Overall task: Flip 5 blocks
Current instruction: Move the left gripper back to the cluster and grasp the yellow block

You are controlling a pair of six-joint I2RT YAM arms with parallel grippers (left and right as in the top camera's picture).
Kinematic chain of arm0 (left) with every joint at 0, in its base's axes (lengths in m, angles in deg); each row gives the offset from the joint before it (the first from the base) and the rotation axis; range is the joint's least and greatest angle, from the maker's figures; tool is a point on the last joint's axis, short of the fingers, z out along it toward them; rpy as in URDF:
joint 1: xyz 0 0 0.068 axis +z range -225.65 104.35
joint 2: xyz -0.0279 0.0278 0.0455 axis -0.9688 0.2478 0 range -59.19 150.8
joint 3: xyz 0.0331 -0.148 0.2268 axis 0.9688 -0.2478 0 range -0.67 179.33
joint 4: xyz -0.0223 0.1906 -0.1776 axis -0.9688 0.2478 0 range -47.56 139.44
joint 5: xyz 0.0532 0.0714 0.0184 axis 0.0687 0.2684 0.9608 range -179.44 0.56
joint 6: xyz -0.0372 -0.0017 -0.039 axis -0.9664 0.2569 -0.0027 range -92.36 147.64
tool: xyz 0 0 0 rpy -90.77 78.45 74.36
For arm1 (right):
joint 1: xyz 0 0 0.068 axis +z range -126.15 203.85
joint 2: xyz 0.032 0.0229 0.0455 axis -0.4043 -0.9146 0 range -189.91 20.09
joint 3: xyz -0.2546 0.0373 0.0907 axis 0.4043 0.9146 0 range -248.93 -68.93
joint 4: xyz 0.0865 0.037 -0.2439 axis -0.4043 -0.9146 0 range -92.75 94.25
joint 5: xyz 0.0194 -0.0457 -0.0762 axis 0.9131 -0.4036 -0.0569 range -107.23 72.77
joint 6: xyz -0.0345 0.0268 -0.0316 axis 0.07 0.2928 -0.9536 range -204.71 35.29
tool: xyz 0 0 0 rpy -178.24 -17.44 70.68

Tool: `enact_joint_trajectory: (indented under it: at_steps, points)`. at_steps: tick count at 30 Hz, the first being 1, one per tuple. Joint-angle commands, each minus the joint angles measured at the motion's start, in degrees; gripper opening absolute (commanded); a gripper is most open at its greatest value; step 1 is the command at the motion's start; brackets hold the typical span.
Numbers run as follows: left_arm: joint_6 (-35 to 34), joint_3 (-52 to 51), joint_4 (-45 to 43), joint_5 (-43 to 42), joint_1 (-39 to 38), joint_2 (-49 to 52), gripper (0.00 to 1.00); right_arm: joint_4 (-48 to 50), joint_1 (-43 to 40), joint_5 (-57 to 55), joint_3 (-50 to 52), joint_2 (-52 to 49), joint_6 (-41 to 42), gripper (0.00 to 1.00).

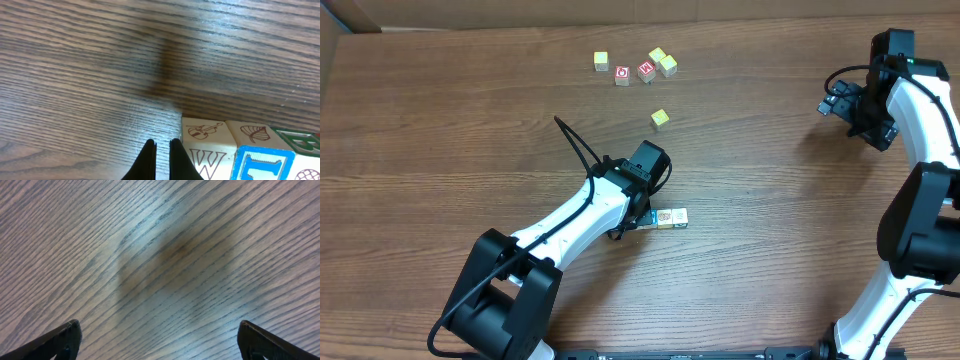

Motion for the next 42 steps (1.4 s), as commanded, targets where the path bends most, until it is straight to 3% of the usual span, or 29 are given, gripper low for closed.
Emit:
enact_joint_trajectory:
  at_steps: [1, 9, 13, 18, 20, 21, 27, 34, 42]
  points:
    - [1.2, -0.6, -0.1, -1.1, 0.4, -0.8, 0.04, 0.2, 0.0, -0.4, -1.1, 2.2, -0.3, 1.0]
    - [4.6, 8.2, 5.6, -0.2, 6.0, -0.8, 0.05, 0.2, 0.0, -0.4, -1.1, 2.2, -0.3, 1.0]
    - [8.1, 19.7, 10.5, -5.5, 9.7, -0.8, 0.14, 0.2, 0.0, -0.4, -1.1, 2.2, -0.3, 1.0]
    - [10.6, 31.5, 9.6, -10.2, 11.2, -0.8, 0.45, 0.2, 0.0, -0.4, -1.1, 2.2, -0.3, 1.0]
    - [14.3, 32.9, 4.6, -10.3, 10.5, -0.8, 0.64, 0.2, 0.0, -0.4, -1.1, 2.2, -0.3, 1.0]
    - [15.6, 32.9, 3.1, -10.3, 10.2, -0.8, 0.66, 0.2, 0.0, -0.4, -1.1, 2.2, -0.3, 1.0]
    - [23.6, 32.9, -4.6, -10.2, 8.4, 3.8, 0.64, 0.2, 0.0, -0.4, -1.1, 2.2, -0.3, 1.0]
    - [24.0, 32.9, -9.6, -10.3, 8.5, 14.7, 0.65, 0.2, 0.0, -0.4, -1.1, 2.2, -0.3, 1.0]
    - [27.2, 32.9, -22.5, -10.1, 8.5, 24.6, 0.66, 0.2, 0.0, -0.4, -1.1, 2.2, -0.3, 1.0]
